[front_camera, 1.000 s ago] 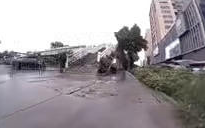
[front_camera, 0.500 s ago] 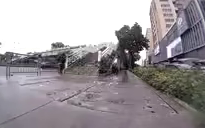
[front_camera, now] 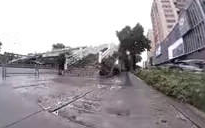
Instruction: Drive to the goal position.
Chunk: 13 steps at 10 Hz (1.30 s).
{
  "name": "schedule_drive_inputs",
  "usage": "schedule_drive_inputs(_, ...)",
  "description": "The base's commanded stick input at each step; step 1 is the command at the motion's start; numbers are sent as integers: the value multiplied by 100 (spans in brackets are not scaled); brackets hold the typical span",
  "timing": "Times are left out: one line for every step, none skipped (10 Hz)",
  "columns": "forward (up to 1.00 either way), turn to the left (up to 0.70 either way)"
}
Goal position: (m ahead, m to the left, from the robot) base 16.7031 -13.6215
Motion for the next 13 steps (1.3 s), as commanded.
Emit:
schedule_drive_inputs(70,0)
schedule_drive_inputs(70,0)
schedule_drive_inputs(70,0)
schedule_drive_inputs(70,0)
schedule_drive_inputs(70,0)
schedule_drive_inputs(70,0)
schedule_drive_inputs(70,0)
schedule_drive_inputs(70,0)
schedule_drive_inputs(70,0)
schedule_drive_inputs(70,0)
schedule_drive_inputs(70,0)
schedule_drive_inputs(70,0)
schedule_drive_inputs(70,-1)
